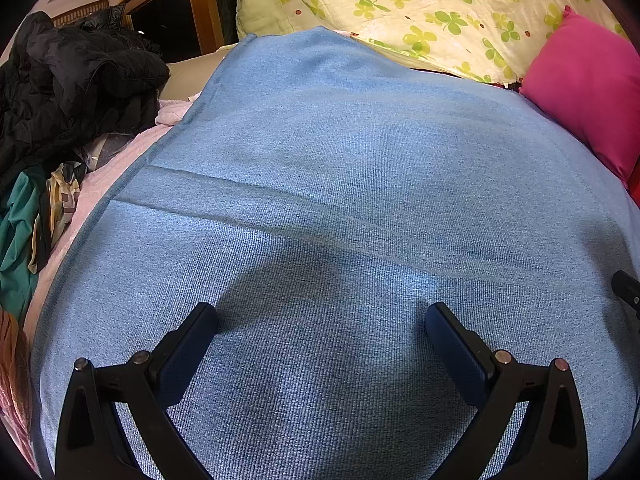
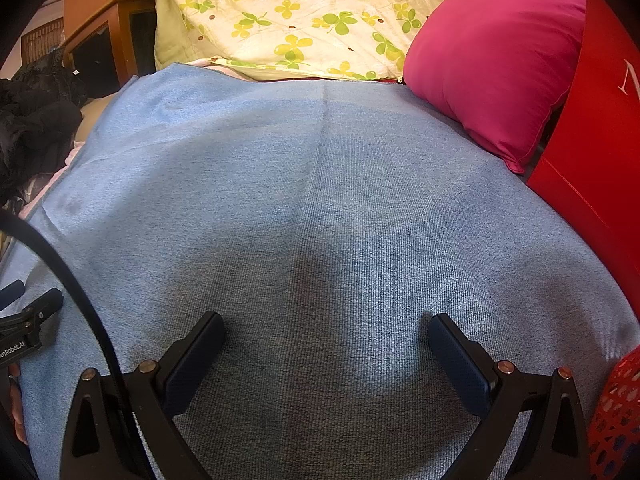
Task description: Collect trash
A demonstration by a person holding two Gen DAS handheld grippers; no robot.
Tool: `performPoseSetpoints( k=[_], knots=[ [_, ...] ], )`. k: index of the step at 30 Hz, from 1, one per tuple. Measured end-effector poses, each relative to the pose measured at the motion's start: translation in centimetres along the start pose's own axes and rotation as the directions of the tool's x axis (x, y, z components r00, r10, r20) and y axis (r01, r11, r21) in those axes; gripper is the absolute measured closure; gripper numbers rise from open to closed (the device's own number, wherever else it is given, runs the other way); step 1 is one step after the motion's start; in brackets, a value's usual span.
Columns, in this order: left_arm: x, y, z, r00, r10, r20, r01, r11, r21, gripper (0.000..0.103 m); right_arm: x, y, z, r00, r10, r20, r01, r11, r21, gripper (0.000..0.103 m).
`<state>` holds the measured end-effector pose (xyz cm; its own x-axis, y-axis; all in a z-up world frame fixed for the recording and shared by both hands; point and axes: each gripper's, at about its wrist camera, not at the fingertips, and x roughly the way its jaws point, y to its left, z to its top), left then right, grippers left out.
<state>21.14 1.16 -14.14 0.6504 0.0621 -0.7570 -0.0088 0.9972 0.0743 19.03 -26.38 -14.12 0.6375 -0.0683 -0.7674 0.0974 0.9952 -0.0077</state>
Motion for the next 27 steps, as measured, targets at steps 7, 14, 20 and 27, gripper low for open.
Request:
performPoseSetpoints(
  k=[7,14,20,27],
  knots=[
    [0.0,0.1,0.0,1.0,-0.001,0.001,0.001,1.0,-0.001,0.0,0.0,0.0,0.0,1.0,0.0,0.002,0.0,1.0,0.0,0.0],
    [0.0,0.1,0.1,1.0,-0.005,0.001,0.005,1.0,-0.003,0.0,0.2,0.1,0.0,1.0,-0.004,-0.003,0.004,1.0,0.017,0.0],
    [-0.2,0.3,0.0,1.0,-0.007,-0.003,0.006,1.0,-0.002,0.0,-0.6,0.9,-0.7,0.996,-0.082,-0.028,0.084,0.993,0.078,0.0],
    [-4.9,0.8,-2.5,0.997,0.003,-0.077,-0.003,1.0,-0.003,0.0,-3.9,2.1,-2.6,0.991,-0.035,-0.132,0.04,0.999,0.034,0.0]
  ],
)
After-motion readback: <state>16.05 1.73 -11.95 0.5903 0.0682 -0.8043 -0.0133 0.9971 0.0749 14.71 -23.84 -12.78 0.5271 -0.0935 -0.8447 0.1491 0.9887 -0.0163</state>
